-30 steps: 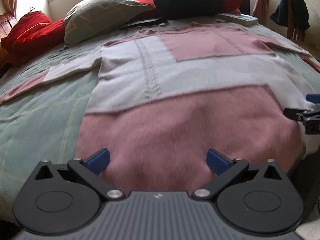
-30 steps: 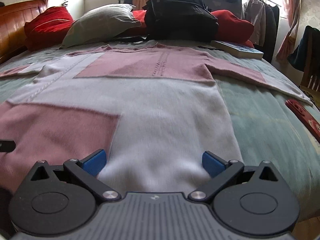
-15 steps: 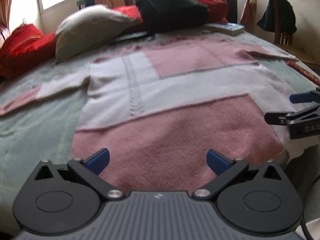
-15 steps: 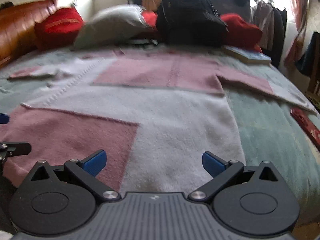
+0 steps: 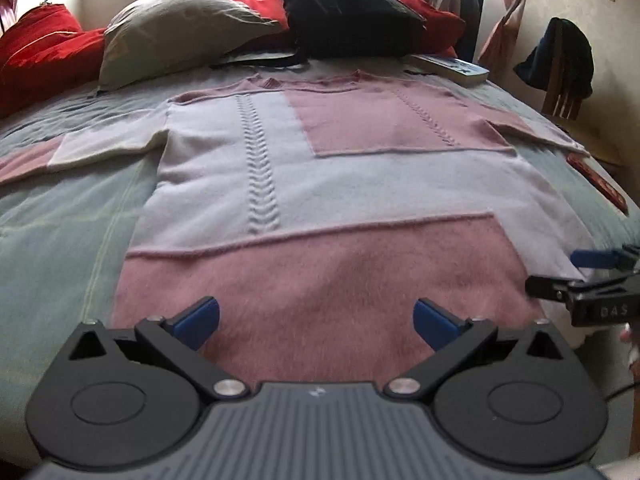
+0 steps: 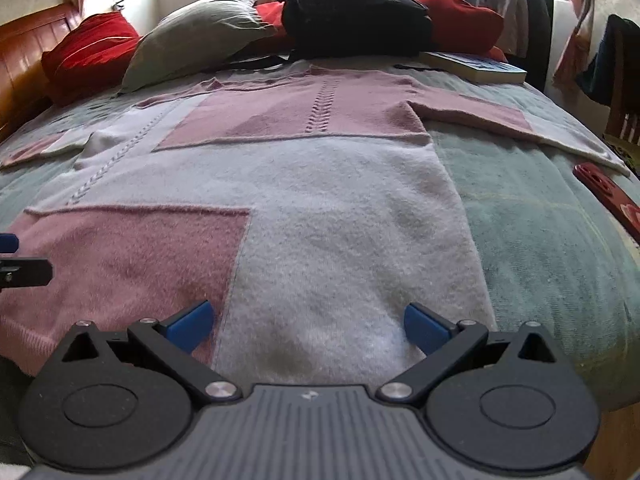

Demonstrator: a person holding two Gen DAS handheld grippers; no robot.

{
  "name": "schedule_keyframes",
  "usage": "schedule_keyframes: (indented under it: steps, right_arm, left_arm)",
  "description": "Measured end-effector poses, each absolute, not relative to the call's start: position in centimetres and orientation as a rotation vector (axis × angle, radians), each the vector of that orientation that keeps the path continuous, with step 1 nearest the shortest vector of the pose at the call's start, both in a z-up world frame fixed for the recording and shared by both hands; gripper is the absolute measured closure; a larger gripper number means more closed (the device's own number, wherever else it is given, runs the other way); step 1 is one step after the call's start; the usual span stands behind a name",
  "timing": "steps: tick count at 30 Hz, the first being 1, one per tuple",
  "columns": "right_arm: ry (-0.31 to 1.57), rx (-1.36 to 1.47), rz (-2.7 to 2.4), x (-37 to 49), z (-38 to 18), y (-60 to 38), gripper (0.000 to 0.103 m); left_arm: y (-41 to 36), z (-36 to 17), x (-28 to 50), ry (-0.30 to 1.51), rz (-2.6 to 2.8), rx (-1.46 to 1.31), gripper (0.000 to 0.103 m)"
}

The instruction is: Fold clothes

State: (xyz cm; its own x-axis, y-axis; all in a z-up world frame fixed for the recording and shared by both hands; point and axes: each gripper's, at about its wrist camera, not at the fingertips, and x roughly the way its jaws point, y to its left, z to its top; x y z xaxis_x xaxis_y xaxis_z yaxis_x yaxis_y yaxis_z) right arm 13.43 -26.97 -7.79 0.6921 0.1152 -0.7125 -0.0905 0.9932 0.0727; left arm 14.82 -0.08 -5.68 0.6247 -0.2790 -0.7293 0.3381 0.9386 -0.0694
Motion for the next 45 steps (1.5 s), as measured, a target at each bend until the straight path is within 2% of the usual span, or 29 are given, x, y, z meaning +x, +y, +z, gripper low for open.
schedule_keyframes:
  steps: [6,11,17,21,26,31,39,45]
  right_arm:
    - [0.799,0.056,0.11,13.6,-7.5,-27.6,0.0]
    - [0.785,0.095,0.124,14.4,-6.4,-28.4,0.0]
    - [0.762,0.068,0.18,16.4,-5.0,-28.0,0.0]
    - [0.738,0.051,0.221,18.4,-4.4,-27.0,0.0]
    - [0.732,0.04,0.27,21.1,-4.4,-25.7,0.0]
    - [0.746,0.039,0.273,23.3,-5.2,-25.4,0.0]
    - [0.767,0.08,0.242,25.1,-6.7,-26.7,0.0]
    - [0.766,0.075,0.246,24.9,-6.6,-26.8,0.0]
  left_arm:
    - [-1.2,-7.3,14.2,0.843,-0.337,0.149,0.001]
    - [0.6,-5.5,15.8,0.883,-0.4,0.059,0.001]
    - [4.2,-0.9,22.4,0.843,-0.378,0.0,0.001]
    - [7.7,1.1,30.2,0.811,-0.357,-0.133,0.001]
    - [10.2,-1.4,41.8,0.909,-0.365,-0.324,0.001]
    - [10.1,-5.5,48.6,0.949,-0.316,-0.391,0.001]
    - [11.9,-9.1,52.3,0.858,-0.247,-0.505,0.001]
    - [10.8,-6.7,52.2,0.878,-0.279,-0.542,0.001]
